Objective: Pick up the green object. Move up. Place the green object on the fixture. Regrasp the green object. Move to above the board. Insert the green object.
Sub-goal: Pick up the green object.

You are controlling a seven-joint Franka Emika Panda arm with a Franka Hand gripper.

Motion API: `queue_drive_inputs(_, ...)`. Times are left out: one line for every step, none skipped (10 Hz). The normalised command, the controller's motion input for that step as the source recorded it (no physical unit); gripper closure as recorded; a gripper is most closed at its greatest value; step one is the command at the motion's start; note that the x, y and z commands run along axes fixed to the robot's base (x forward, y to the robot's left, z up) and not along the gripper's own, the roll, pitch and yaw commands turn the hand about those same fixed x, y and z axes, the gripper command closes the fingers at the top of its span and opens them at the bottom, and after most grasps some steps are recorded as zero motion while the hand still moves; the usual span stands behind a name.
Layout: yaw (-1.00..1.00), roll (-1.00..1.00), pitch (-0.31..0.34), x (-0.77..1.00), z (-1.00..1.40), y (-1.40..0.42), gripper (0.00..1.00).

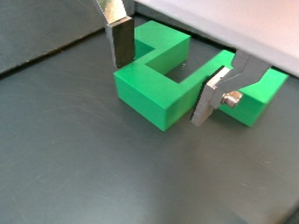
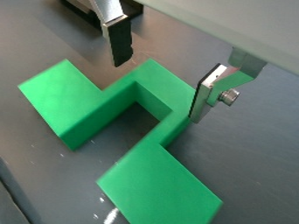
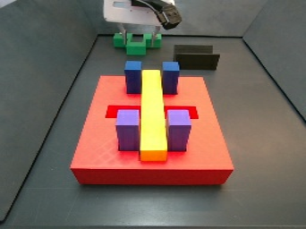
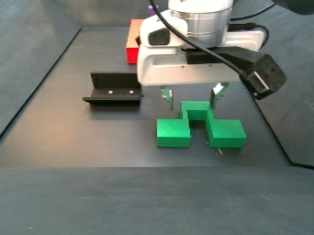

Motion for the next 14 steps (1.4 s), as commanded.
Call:
queue_drive_inputs(-0.01, 0.0, 0.0, -0.09, 0.0, -0.02, 0.0)
queue_drive_inputs(-0.03, 0.01, 0.0, -0.09, 0.0, -0.03, 0.0)
queue_drive_inputs(-0.01, 0.01, 0.0, 0.0, -0.25, 0.0, 0.0)
queue_drive_inputs(0.0, 0.0, 0.0, 0.0, -0.4, 0.0, 0.0)
queue_drive_inputs(0.0, 0.0, 0.0, 0.0, -0.36, 0.01, 0.0)
queue_drive_inputs(0.0, 0.0, 0.0, 0.0, -0.23, 0.0, 0.0)
queue_drive_inputs(0.0, 0.0, 0.0, 0.0, 0.0, 0.0, 0.0)
queue_drive_inputs(0.0, 0.0, 0.0, 0.0, 0.0, 0.0, 1.0)
queue_drive_inputs(0.0, 0.0, 0.0, 0.0, 0.0, 0.0, 1.0)
queue_drive_inputs(0.0, 0.0, 0.0, 0.0, 0.0, 0.0, 1.0)
queue_drive_inputs(0.0, 0.0, 0.0, 0.0, 0.0, 0.0, 1.0)
queue_drive_inputs(0.0, 0.0, 0.0, 0.0, 0.0, 0.0, 1.0)
queue_drive_inputs(0.0, 0.0, 0.0, 0.0, 0.0, 0.0, 1.0)
queue_drive_inputs(0.0, 0.0, 0.0, 0.0, 0.0, 0.0, 1.0)
